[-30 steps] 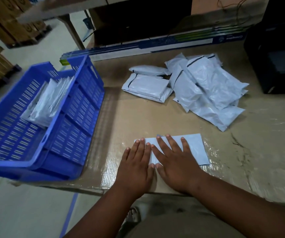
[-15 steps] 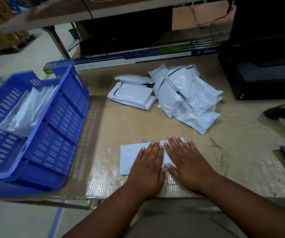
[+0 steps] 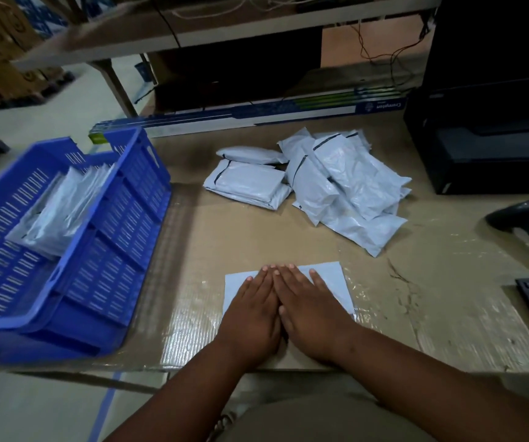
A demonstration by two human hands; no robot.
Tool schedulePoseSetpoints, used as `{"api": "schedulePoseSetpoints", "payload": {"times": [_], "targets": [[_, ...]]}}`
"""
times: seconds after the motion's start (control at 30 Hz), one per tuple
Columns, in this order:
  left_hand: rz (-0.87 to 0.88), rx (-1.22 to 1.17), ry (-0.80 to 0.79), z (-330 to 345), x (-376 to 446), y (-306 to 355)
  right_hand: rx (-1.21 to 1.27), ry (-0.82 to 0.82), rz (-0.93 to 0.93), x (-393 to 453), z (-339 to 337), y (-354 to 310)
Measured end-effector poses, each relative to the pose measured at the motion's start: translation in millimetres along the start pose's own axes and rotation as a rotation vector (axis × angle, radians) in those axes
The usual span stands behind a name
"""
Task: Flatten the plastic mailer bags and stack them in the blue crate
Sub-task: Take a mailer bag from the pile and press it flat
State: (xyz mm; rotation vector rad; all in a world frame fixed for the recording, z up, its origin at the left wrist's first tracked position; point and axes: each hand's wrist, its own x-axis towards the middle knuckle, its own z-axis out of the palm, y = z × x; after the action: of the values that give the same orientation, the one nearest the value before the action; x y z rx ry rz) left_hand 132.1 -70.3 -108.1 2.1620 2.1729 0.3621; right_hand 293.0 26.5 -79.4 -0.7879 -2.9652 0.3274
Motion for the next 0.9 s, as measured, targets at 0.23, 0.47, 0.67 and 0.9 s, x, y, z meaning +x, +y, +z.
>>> {"api": "schedulePoseSetpoints", "payload": {"times": [0.23,0.47,0.67,0.9], "targets": [[-0.185,0.159,-0.042,-13,-38,-45,-0.078,-0.064,0.144,-31,6,54],[-0.334,0.142,-0.046,-35,-39,-41,-0.109,-0.006,0.271,-39,-14,71],[0.016,-0.011,0.003,-5,9,14,-0.058,-0.030,0.062,-13,4,19],[-0.255,0.137,-0.166,-21,-22,-35,-0.065,0.005,0.256,-50,7,71]]}}
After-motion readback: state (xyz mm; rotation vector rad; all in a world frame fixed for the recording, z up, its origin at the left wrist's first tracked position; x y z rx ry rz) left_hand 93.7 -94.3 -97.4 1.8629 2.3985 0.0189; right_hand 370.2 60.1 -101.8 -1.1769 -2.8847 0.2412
